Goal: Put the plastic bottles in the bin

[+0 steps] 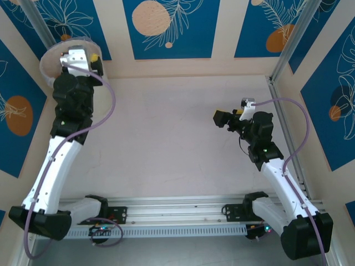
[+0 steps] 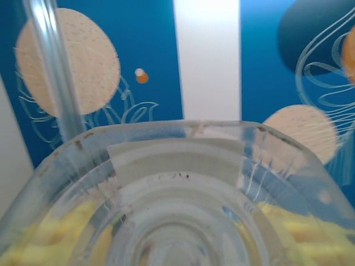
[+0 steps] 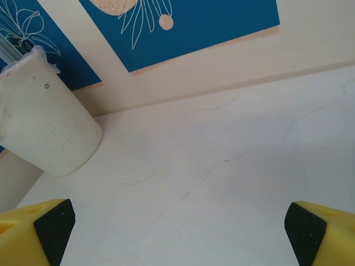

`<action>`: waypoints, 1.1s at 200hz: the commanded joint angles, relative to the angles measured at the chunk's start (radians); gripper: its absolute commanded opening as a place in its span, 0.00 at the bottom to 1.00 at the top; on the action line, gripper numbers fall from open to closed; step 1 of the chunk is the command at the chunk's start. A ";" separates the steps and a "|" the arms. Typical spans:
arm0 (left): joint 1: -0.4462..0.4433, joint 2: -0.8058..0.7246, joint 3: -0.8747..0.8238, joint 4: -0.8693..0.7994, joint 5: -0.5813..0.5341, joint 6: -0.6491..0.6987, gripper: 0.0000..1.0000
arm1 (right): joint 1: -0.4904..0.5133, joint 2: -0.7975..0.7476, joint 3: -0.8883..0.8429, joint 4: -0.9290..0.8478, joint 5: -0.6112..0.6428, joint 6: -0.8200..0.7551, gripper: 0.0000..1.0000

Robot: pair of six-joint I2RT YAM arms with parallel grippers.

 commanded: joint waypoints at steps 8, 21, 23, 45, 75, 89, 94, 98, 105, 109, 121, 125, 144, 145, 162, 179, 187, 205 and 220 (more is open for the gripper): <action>0.139 0.141 0.216 -0.160 -0.082 0.056 0.00 | 0.008 -0.023 -0.009 0.076 -0.041 0.011 0.99; 0.214 0.207 0.318 -0.270 -0.004 -0.002 0.00 | 0.011 -0.019 -0.019 0.088 -0.051 0.003 0.99; 0.220 0.218 0.336 -0.288 0.004 -0.005 0.00 | 0.012 -0.017 -0.019 0.088 -0.051 0.001 0.99; 0.267 0.329 0.498 -0.434 0.060 -0.014 0.00 | 0.014 0.010 -0.004 0.066 -0.035 0.008 0.99; 0.309 0.434 0.609 -0.506 0.096 0.001 0.00 | 0.021 0.048 0.034 0.032 -0.034 0.024 0.99; 0.333 0.477 0.628 -0.486 0.111 0.010 0.00 | 0.027 0.059 0.044 0.026 -0.034 0.022 0.99; 0.344 0.495 0.643 -0.485 0.116 0.008 0.00 | 0.030 0.062 0.045 0.026 -0.033 0.019 0.99; 0.352 0.512 0.664 -0.490 0.122 0.004 0.00 | 0.031 0.065 0.047 0.024 -0.032 0.018 0.99; 0.367 0.547 0.705 -0.508 0.134 -0.008 0.00 | 0.035 0.071 0.048 0.024 -0.027 0.016 0.99; 0.375 0.567 0.734 -0.524 0.143 -0.017 0.00 | 0.035 0.074 0.049 0.022 -0.026 0.014 0.99; 0.398 0.626 0.821 -0.574 0.171 -0.049 0.00 | 0.040 0.082 0.051 0.019 -0.017 0.010 0.99; 0.405 0.641 0.844 -0.586 0.181 -0.058 0.00 | 0.042 0.084 0.053 0.018 -0.015 0.007 0.99; 0.427 0.680 0.884 -0.613 0.210 -0.079 0.00 | 0.048 0.098 0.061 0.009 -0.001 -0.001 0.99; 0.428 0.681 0.883 -0.614 0.210 -0.080 0.00 | 0.049 0.100 0.062 0.009 0.000 -0.001 0.99; 0.437 0.687 0.867 -0.604 0.175 -0.071 0.00 | 0.051 0.117 0.075 0.007 0.014 -0.003 0.99; 0.438 0.689 0.826 -0.543 0.170 0.008 0.00 | 0.055 0.142 0.089 0.007 0.013 -0.005 0.99; 0.437 0.691 0.796 -0.508 0.195 0.072 0.00 | 0.057 0.157 0.095 0.008 0.012 -0.007 0.99; 0.430 0.711 0.751 -0.444 0.198 0.246 0.03 | 0.060 0.200 0.117 0.006 0.010 -0.009 0.99; 0.433 0.733 0.737 -0.438 0.149 0.314 0.03 | 0.063 0.244 0.153 -0.023 0.011 -0.001 0.99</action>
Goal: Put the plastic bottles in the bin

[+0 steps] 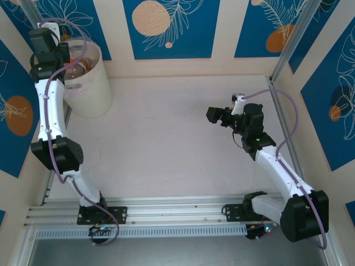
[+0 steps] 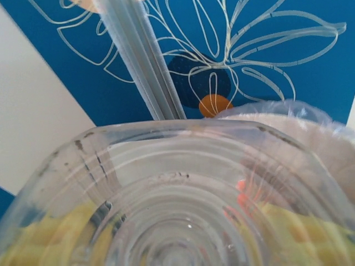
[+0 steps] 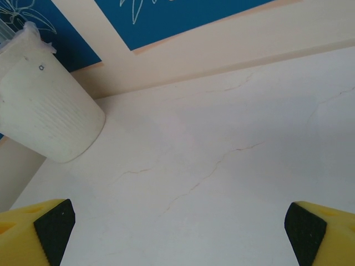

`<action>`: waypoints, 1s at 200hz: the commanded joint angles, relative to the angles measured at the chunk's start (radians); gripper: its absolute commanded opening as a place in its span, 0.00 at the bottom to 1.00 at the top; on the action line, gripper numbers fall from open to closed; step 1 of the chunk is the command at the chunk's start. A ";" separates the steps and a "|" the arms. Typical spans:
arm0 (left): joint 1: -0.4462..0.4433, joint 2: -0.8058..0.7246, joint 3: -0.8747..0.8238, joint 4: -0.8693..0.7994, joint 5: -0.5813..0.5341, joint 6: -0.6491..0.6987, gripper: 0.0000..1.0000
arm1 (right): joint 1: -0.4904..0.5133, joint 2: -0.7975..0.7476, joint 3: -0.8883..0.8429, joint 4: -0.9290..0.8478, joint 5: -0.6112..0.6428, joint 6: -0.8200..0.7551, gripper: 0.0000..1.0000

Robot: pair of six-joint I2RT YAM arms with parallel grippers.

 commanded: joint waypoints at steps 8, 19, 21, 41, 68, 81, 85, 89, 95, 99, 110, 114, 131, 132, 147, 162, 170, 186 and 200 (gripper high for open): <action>0.003 0.039 -0.062 0.073 -0.014 0.243 0.08 | 0.016 0.076 0.087 -0.051 0.008 -0.006 0.99; 0.001 0.040 -0.120 0.079 0.045 0.320 0.21 | 0.023 0.104 0.111 -0.071 -0.003 -0.007 0.99; 0.000 0.039 -0.133 0.084 0.050 0.332 0.23 | 0.024 0.109 0.116 -0.073 -0.005 -0.007 0.99; -0.019 0.050 -0.194 0.110 0.068 0.382 0.31 | 0.045 0.151 0.155 -0.096 -0.013 -0.020 0.99; -0.022 0.075 -0.117 0.010 0.131 0.372 0.71 | 0.077 0.182 0.195 -0.142 0.002 -0.050 0.99; -0.019 0.066 -0.090 -0.003 0.134 0.349 0.87 | 0.091 0.182 0.199 -0.152 0.025 -0.067 0.99; -0.018 0.061 -0.082 -0.012 0.141 0.344 0.91 | 0.095 0.182 0.197 -0.152 0.032 -0.070 0.99; -0.016 0.055 -0.073 -0.022 0.150 0.337 0.95 | 0.099 0.181 0.197 -0.151 0.038 -0.074 0.99; -0.014 0.046 -0.062 -0.036 0.168 0.324 0.99 | 0.102 0.181 0.194 -0.149 0.044 -0.078 0.99; -0.014 0.039 -0.056 -0.044 0.182 0.310 1.00 | 0.101 0.181 0.193 -0.148 0.046 -0.079 0.99; -0.012 0.014 -0.044 -0.064 0.229 0.264 1.00 | 0.106 0.180 0.190 -0.144 0.051 -0.084 0.99; -0.013 0.007 -0.039 -0.073 0.251 0.249 1.00 | 0.107 0.181 0.189 -0.143 0.052 -0.085 0.99; -0.012 -0.018 -0.024 -0.106 0.351 0.190 1.00 | 0.111 0.185 0.188 -0.143 0.057 -0.089 0.99; -0.013 -0.019 -0.024 -0.106 0.355 0.185 1.00 | 0.110 0.185 0.187 -0.143 0.057 -0.089 0.99; -0.012 -0.026 -0.020 -0.100 0.378 0.125 1.00 | 0.111 0.186 0.184 -0.143 0.063 -0.092 0.99; -0.013 -0.016 -0.010 -0.099 0.371 0.066 1.00 | 0.111 0.190 0.178 -0.142 0.068 -0.096 0.99; -0.013 -0.010 -0.004 -0.099 0.373 0.030 1.00 | 0.112 0.196 0.174 -0.138 0.076 -0.098 0.99; -0.012 0.007 0.018 -0.121 0.431 -0.051 1.00 | 0.113 0.205 0.172 -0.137 0.081 -0.099 0.99; -0.015 0.023 0.027 -0.136 0.504 -0.120 1.00 | 0.113 0.217 0.176 -0.137 0.082 -0.103 0.99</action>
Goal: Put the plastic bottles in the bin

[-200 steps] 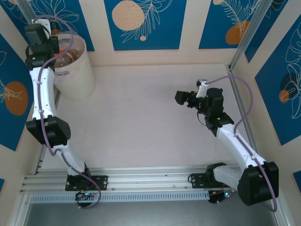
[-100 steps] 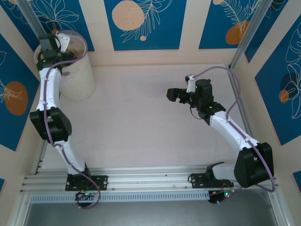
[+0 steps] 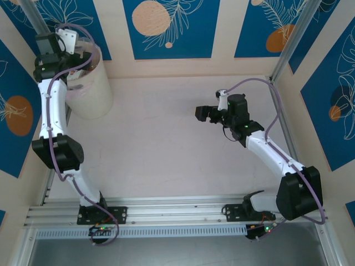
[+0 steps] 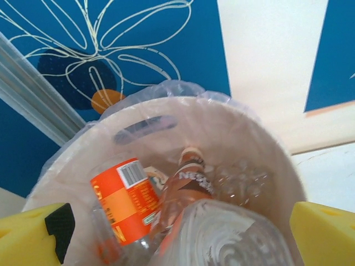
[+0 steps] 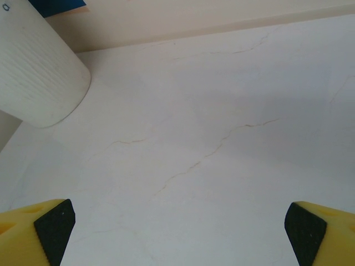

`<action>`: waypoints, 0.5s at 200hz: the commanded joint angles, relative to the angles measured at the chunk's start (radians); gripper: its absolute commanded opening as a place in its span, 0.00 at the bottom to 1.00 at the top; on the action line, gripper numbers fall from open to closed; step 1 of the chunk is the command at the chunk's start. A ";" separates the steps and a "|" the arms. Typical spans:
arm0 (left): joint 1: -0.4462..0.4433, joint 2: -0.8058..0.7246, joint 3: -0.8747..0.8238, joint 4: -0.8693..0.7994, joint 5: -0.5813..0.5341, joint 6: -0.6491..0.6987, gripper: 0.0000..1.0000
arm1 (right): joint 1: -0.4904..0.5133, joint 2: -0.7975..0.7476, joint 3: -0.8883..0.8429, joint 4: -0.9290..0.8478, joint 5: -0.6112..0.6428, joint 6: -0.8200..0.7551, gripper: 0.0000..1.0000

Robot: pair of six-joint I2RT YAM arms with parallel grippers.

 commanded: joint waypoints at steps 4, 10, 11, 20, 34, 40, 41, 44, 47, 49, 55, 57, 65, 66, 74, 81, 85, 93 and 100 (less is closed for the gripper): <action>-0.002 0.019 0.041 -0.049 0.151 -0.185 1.00 | 0.008 0.024 0.010 0.001 0.020 -0.020 0.99; -0.003 0.027 0.040 -0.050 0.171 -0.212 1.00 | 0.011 0.029 0.012 -0.001 0.020 -0.021 0.99; -0.003 0.029 0.040 -0.050 0.174 -0.214 1.00 | 0.011 0.030 0.013 -0.002 0.020 -0.022 0.99; -0.007 0.046 0.044 -0.059 0.209 -0.236 1.00 | 0.011 0.034 0.018 -0.006 0.019 -0.024 0.99; -0.016 0.072 0.039 -0.073 0.186 -0.258 1.00 | 0.013 0.040 0.027 -0.018 0.020 -0.029 0.99; -0.020 0.084 0.037 -0.083 0.140 -0.272 0.98 | 0.014 0.042 0.028 -0.022 0.020 -0.030 0.99; -0.022 0.086 0.037 -0.085 0.128 -0.277 0.97 | 0.014 0.043 0.028 -0.023 0.020 -0.031 0.99; -0.023 0.094 0.038 -0.091 0.102 -0.286 0.94 | 0.015 0.043 0.028 -0.024 0.021 -0.032 0.99; -0.024 0.101 0.037 -0.100 0.079 -0.296 0.91 | 0.016 0.043 0.028 -0.026 0.023 -0.032 0.99; -0.024 0.106 0.037 -0.105 0.069 -0.301 0.88 | 0.016 0.044 0.028 -0.026 0.022 -0.033 0.99; -0.025 0.119 0.036 -0.122 0.056 -0.308 0.80 | 0.017 0.042 0.027 -0.026 0.025 -0.032 0.99; -0.025 0.124 0.035 -0.125 0.054 -0.309 0.78 | 0.016 0.042 0.027 -0.026 0.027 -0.033 0.99; -0.027 0.137 0.032 -0.137 0.060 -0.305 0.73 | 0.018 0.042 0.027 -0.023 0.027 -0.032 0.99; -0.027 0.138 0.032 -0.139 0.060 -0.304 0.72 | 0.017 0.042 0.027 -0.023 0.027 -0.033 0.99; -0.029 0.145 0.032 -0.145 0.064 -0.295 0.72 | 0.018 0.042 0.029 -0.025 0.027 -0.033 0.99; -0.032 0.147 0.033 -0.144 0.062 -0.289 0.72 | 0.019 0.042 0.032 -0.028 0.027 -0.034 0.99; -0.032 0.146 0.036 -0.145 0.062 -0.285 0.72 | 0.019 0.042 0.035 -0.030 0.027 -0.034 0.99; -0.032 0.141 0.044 -0.148 0.061 -0.278 0.73 | 0.021 0.042 0.038 -0.033 0.027 -0.034 0.99; -0.032 0.136 0.051 -0.148 0.053 -0.270 0.73 | 0.020 0.041 0.039 -0.035 0.028 -0.035 0.99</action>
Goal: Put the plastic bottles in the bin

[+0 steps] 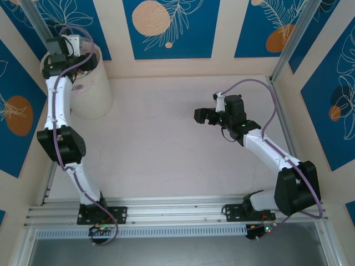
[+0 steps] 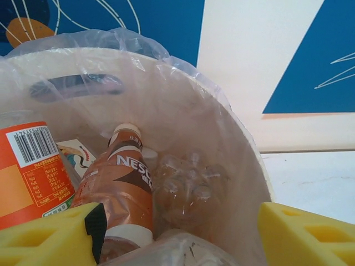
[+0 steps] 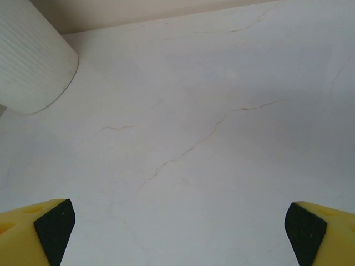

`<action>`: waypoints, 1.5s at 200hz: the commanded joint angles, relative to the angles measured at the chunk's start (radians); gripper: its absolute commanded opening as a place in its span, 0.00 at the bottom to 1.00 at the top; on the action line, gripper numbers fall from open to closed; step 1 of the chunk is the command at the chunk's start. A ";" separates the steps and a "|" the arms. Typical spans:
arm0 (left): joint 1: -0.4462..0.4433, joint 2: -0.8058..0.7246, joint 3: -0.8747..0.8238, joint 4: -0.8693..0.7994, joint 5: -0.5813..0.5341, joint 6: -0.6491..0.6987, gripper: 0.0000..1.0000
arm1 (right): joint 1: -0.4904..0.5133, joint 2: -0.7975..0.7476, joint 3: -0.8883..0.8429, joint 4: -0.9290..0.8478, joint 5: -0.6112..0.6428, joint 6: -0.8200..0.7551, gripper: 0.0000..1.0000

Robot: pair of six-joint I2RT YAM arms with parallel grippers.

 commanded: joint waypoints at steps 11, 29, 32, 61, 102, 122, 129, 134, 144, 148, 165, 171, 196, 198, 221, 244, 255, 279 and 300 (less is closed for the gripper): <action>-0.013 0.011 0.031 -0.113 -0.040 -0.007 0.73 | 0.010 0.003 0.036 -0.010 0.018 -0.018 0.99; -0.014 -0.003 0.074 -0.141 -0.066 -0.010 0.73 | 0.012 0.007 0.037 -0.010 0.020 -0.015 0.99; -0.013 -0.007 0.081 -0.145 -0.062 -0.013 0.73 | 0.013 0.007 0.037 -0.009 0.020 -0.014 0.99; -0.017 -0.061 0.095 -0.180 0.034 -0.080 0.73 | 0.017 0.007 0.047 -0.019 0.022 -0.017 0.99; -0.027 -0.123 0.078 -0.187 0.122 -0.172 0.78 | 0.027 -0.002 0.062 -0.045 0.029 -0.021 0.99; -0.033 -0.155 0.035 -0.139 0.123 -0.207 0.80 | 0.033 -0.011 0.056 -0.048 0.039 -0.030 0.99; -0.033 -0.164 0.020 -0.124 0.126 -0.223 0.81 | 0.033 -0.014 0.054 -0.051 0.043 -0.032 0.99; -0.034 -0.169 0.013 -0.115 0.129 -0.237 0.82 | 0.032 -0.016 0.053 -0.052 0.046 -0.035 0.99; -0.033 -0.176 0.006 -0.106 0.152 -0.260 0.83 | 0.033 -0.017 0.051 -0.052 0.050 -0.040 0.99; -0.033 -0.177 0.004 -0.102 0.163 -0.266 0.83 | 0.034 -0.018 0.049 -0.054 0.052 -0.043 0.99; -0.036 -0.180 0.007 -0.098 0.165 -0.246 0.85 | 0.033 -0.016 0.047 -0.054 0.058 -0.050 0.99; -0.039 -0.181 0.008 -0.108 0.154 -0.203 0.91 | 0.034 -0.014 0.047 -0.054 0.059 -0.053 0.99; -0.052 -0.202 -0.051 -0.141 0.086 0.140 1.00 | 0.034 -0.010 0.043 -0.053 0.071 -0.076 0.99; -0.052 -0.206 -0.063 -0.134 0.077 0.159 1.00 | 0.033 -0.009 0.043 -0.053 0.071 -0.079 0.99; -0.045 -0.208 -0.060 -0.223 0.209 0.224 1.00 | 0.033 0.007 0.047 -0.049 0.082 -0.098 0.99; -0.047 -0.219 -0.062 -0.244 0.338 0.140 1.00 | 0.032 0.032 0.055 -0.043 0.074 -0.092 0.99; -0.048 -0.216 -0.084 -0.204 0.292 0.087 1.00 | 0.032 0.045 0.062 -0.046 0.066 -0.090 0.99; -0.045 -0.112 -0.009 -0.274 0.126 0.046 1.00 | 0.034 0.062 0.075 -0.059 0.061 -0.093 0.99; -0.035 -0.050 0.012 -0.302 0.059 0.017 1.00 | 0.036 0.062 0.074 -0.070 0.072 -0.101 0.99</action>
